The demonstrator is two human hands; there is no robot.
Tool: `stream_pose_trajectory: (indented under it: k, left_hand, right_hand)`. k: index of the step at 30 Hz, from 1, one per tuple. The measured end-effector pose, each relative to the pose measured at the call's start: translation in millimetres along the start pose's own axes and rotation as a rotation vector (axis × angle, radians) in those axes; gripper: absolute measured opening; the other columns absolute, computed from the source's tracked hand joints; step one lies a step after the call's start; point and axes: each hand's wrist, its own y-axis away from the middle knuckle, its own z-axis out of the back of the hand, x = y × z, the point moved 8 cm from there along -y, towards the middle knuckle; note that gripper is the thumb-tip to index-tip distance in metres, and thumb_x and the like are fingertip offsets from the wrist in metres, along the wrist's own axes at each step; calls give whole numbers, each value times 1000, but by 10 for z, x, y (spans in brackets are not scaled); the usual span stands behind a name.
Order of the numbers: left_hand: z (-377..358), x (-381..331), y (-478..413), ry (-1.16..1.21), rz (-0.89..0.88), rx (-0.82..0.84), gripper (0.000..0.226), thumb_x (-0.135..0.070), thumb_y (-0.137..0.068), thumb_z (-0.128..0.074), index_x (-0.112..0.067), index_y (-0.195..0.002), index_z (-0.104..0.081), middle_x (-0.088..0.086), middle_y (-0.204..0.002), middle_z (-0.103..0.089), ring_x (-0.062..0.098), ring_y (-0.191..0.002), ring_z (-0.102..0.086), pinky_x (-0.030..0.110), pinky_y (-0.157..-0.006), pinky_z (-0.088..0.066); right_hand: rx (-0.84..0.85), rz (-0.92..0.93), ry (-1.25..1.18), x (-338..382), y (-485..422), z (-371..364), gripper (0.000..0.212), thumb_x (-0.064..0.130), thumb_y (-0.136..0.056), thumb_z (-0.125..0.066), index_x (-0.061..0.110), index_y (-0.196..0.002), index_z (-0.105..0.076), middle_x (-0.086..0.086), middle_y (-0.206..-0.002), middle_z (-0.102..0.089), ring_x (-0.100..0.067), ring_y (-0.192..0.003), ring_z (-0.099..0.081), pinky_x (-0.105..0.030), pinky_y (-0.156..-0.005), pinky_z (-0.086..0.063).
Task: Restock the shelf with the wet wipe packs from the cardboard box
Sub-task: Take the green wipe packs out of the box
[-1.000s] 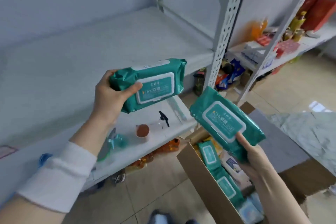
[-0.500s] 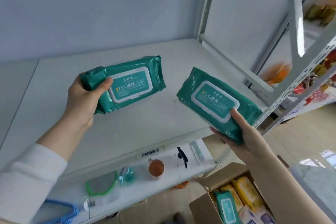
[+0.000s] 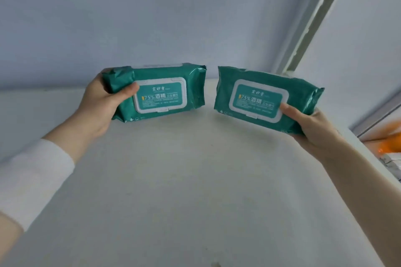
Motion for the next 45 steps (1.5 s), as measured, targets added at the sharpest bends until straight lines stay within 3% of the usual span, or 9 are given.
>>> stream_pose_trajectory:
  k: [10,13,16,20,24,29,33,39,45]
  left_hand:
    - [-37,181,-724,-67,2,93,35,-18,-68,-77,-35,-93,-58,-15,-92,-68,10,-93,-62,34,-81,-52]
    - [-17,111,-852,-164,-61,81,29,-20,-68,-72,-39,-89,-63,-21,-86,-69,2,-87,-63,26,-82,-51]
    - [-59,-20,-884,-349,-187,27,34,-13,-75,-73,-40,-90,-60,-22,-85,-66,-9,-80,-58,9,-79,-48]
    - [-152,-93,-858,-445,-281,-29,40,-11,-76,-74,-41,-93,-55,-17,-93,-59,-11,-77,-55,3,-75,-44]
    - [-141,-76,-878,-488,-243,-86,39,-13,-76,-74,-27,-105,-52,-6,-104,-56,6,-90,-54,9,-83,-44]
    - [-126,-81,-788,-565,-183,-183,64,-19,-78,-74,-13,-132,-39,-1,-124,-47,11,-107,-47,16,-93,-37]
    - [-180,-282,-599,-849,-282,-226,81,-24,-78,-74,-9,-142,-27,16,-138,-40,28,-127,-39,34,-107,-30]
    - [-624,-576,25,-1497,-551,64,76,-26,-84,-65,-8,-146,-24,21,-154,-17,36,-142,-16,48,-114,-12]
    - [-1098,-642,1109,-1726,-578,465,53,-30,-91,-52,-9,-136,-36,13,-143,-39,29,-136,-30,45,-114,-19]
  right_hand:
    - [55,55,285,101,-1099,-6,90,58,-22,-89,25,-102,-64,10,-100,-74,-11,-93,-70,-23,-78,-56]
    - [11,79,365,159,-1308,-11,80,45,-43,-89,18,-114,-62,5,-113,-67,-11,-96,-66,-29,-89,-53]
    - [-36,135,465,264,-1480,3,55,10,-78,-71,10,-129,-51,3,-116,-61,9,-81,-60,-6,-66,-52]
    - [-111,176,531,329,-1616,36,56,8,-78,-72,7,-128,-48,3,-113,-57,-3,-85,-61,-1,-54,-47]
    - [-231,207,612,344,-1630,93,61,17,-75,-76,10,-128,-46,-1,-116,-57,-17,-94,-56,-8,-55,-51]
    - [-375,202,650,290,-1453,115,87,29,-73,-78,15,-143,-29,-4,-132,-50,-19,-112,-54,-34,-92,-49]
    - [-460,253,1057,386,-1062,-98,88,35,-83,-66,13,-149,-12,-10,-152,-23,-26,-141,-22,-39,-116,-21]
    - [-328,303,1655,359,-133,-641,74,33,-94,-49,13,-150,-6,-15,-158,3,-33,-146,6,-43,-119,-2]
    - [-245,119,1867,239,1046,-734,65,39,-95,-43,14,-149,-17,-15,-157,-8,-35,-145,3,-49,-118,-4]
